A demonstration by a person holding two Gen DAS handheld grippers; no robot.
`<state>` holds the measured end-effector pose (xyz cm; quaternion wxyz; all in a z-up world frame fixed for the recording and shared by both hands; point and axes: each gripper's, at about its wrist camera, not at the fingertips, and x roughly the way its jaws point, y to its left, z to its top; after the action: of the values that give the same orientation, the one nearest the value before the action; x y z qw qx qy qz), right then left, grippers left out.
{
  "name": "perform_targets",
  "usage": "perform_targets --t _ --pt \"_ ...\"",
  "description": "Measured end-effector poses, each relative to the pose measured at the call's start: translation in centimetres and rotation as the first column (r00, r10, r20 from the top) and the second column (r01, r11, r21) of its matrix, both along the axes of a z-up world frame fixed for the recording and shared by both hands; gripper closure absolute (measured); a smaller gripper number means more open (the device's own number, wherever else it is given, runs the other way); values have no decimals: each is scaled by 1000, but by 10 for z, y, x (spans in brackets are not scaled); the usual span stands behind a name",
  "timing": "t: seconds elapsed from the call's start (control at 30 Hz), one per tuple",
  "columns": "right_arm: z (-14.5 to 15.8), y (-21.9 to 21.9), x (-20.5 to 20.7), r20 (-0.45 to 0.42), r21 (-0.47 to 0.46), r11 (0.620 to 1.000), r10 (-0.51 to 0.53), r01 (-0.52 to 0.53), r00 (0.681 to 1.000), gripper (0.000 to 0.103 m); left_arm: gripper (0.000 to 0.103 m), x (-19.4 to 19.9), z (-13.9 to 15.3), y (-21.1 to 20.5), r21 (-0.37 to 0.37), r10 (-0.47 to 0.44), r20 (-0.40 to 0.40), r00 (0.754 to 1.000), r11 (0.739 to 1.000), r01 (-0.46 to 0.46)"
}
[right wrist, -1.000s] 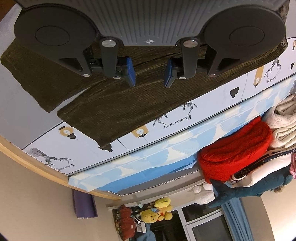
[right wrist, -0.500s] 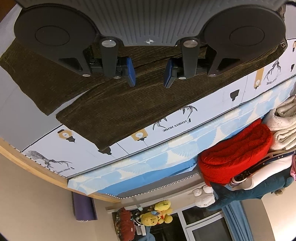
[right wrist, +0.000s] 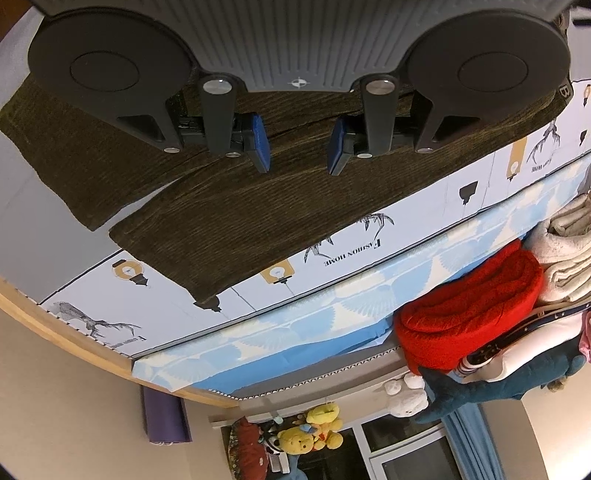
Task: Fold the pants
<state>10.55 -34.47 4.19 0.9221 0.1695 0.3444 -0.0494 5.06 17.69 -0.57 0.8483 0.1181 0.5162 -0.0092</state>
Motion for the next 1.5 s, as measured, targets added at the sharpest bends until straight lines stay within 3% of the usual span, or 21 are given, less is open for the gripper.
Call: perform_targets --t 0.27,0.7,0.87,0.97,1.03,1.13,1.2,1.27,1.37,1.5 --pt "-3 -1 4 -7 -37 999 19 -19 1000 67 21 28 24 -7 -28 132 141 981 991 -129" --pt "-7 4 9 29 -164 985 66 -60 997 67 22 67 6 -23 -24 224 199 954 974 -224" --pt "-4 11 10 91 -186 980 95 -77 991 68 25 76 -5 -20 -62 274 269 923 962 -267" --pt "-3 15 14 115 -195 978 98 -74 989 68 25 86 -17 -12 -25 309 280 909 949 -315" --pt "-3 18 18 123 -192 979 90 -66 988 68 25 91 -17 -2 -46 322 309 895 945 -325" --pt "-4 23 26 117 -194 979 88 -65 989 67 25 96 -15 21 -95 377 348 859 925 -368" --pt "-5 29 31 102 -208 975 99 -76 990 62 25 101 -11 39 -188 402 347 847 915 -357" --pt "-6 36 35 91 -204 975 113 -93 989 52 20 105 -7 50 -229 396 372 839 916 -331" --pt "-6 48 39 85 -195 970 163 -144 983 49 14 119 -8 50 -174 374 409 832 927 -332" --pt "-6 66 44 69 -245 947 231 -208 971 48 14 144 -18 45 -155 315 422 850 949 -275"
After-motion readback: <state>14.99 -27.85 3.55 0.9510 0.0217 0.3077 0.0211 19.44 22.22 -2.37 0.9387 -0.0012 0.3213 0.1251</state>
